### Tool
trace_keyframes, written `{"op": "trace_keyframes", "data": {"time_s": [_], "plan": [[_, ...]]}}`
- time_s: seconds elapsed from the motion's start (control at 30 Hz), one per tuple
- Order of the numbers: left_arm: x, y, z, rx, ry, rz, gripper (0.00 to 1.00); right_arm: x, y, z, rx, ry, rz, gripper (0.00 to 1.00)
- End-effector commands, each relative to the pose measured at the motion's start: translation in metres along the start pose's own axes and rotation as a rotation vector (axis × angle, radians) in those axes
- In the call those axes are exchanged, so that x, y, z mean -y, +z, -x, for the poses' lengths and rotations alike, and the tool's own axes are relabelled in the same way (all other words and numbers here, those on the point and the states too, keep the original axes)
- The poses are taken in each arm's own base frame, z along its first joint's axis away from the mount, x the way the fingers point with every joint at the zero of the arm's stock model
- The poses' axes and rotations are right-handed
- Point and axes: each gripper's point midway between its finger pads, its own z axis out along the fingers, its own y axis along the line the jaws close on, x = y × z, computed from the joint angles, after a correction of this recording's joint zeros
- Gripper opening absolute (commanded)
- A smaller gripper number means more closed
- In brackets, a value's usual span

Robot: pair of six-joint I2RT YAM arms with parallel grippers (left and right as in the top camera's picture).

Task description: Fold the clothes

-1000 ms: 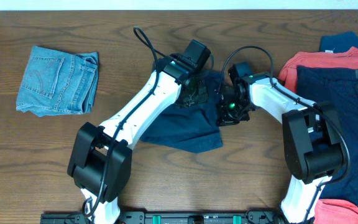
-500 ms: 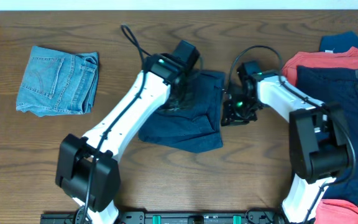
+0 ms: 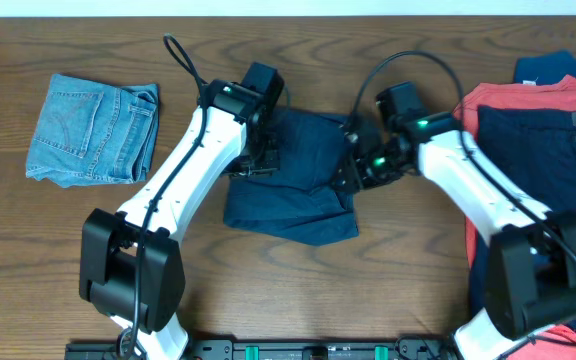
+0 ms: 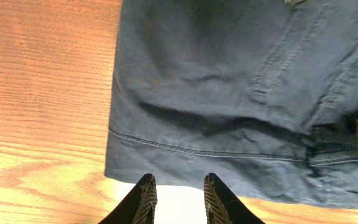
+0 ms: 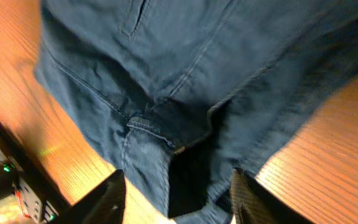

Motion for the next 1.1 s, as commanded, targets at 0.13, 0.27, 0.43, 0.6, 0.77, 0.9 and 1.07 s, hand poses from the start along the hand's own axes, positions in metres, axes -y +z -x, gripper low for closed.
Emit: {"op": "trace_keyframes", "data": {"time_s": [0.13,0.27,0.43,0.6,0.77,0.9,1.07], "plan": [[-0.005,0.021,0.001,-0.043,0.05,0.026,0.33,-0.009,0.022,-0.009,-0.061,0.007,0.027,0.01],[-0.002,0.029,0.002,-0.055,0.053,0.023,0.39,-0.002,0.01,-0.028,-0.119,0.07,-0.031,0.01],[0.009,0.048,0.003,-0.096,0.051,-0.018,0.42,0.02,-0.001,-0.073,-0.283,0.213,-0.197,0.01],[0.021,0.075,0.002,-0.152,0.054,-0.064,0.42,0.034,0.001,-0.077,-0.27,0.286,-0.308,0.01],[0.018,0.098,-0.003,-0.206,0.049,-0.036,0.43,0.061,-0.008,-0.079,-0.232,0.377,-0.459,0.14],[0.017,0.1,-0.003,-0.21,0.048,-0.035,0.42,0.052,-0.022,-0.046,-0.122,0.31,-0.323,0.15],[0.018,0.099,-0.003,-0.214,0.047,-0.04,0.43,0.016,-0.031,-0.007,0.015,0.145,-0.062,0.16]]}}
